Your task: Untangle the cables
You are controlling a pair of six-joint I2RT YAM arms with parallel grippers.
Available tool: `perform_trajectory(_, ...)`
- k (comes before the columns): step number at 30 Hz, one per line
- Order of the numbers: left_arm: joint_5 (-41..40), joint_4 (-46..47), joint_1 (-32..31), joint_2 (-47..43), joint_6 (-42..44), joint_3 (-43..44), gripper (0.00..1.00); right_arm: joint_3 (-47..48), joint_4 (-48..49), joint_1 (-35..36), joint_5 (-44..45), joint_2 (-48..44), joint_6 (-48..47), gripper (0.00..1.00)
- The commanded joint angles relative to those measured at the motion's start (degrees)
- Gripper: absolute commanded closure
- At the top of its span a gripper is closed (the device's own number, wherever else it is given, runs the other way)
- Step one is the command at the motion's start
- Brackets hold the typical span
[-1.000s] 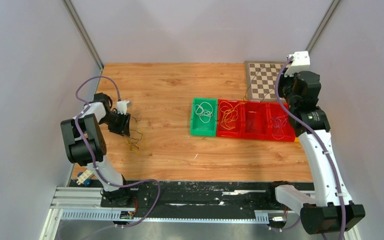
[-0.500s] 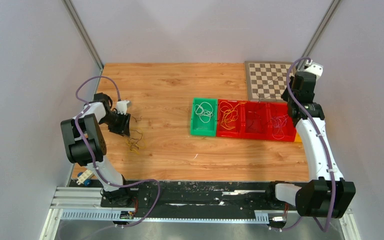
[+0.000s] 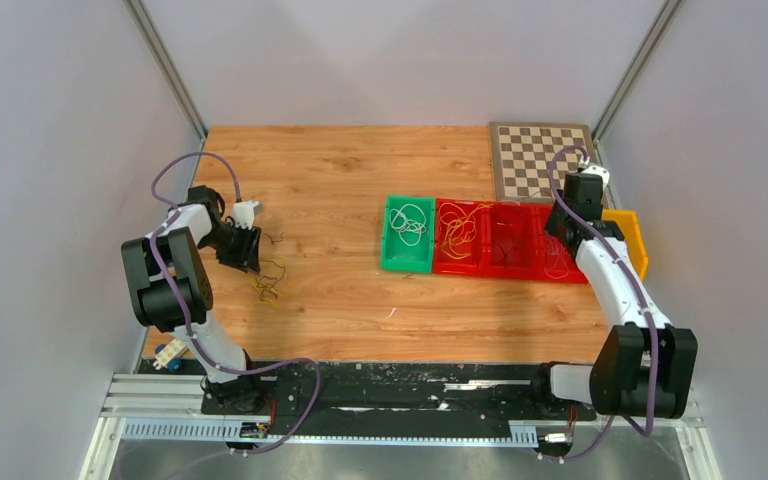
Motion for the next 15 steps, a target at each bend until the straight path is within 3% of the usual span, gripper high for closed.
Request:
perform_trajectory(1, -0.4, 0.7, 0.5, 1.3, 0.9, 1.5, 0.51, -0.5, 5.4, 0.2, -3.3, 3.0, -3.1, 1.00)
perform_trajectory(10, -0.5, 0.7, 0.5, 1.9, 0.4, 1.8, 0.51, 1.3, 7.8, 2.4, -6.1, 11.3, -9.0, 1.00)
perform_trajectory(15, -0.8, 0.6, 0.5, 1.9, 0.1, 2.0, 0.50, 1.1, 8.0, 7.5, -4.8, 14.6, -10.4, 1.00)
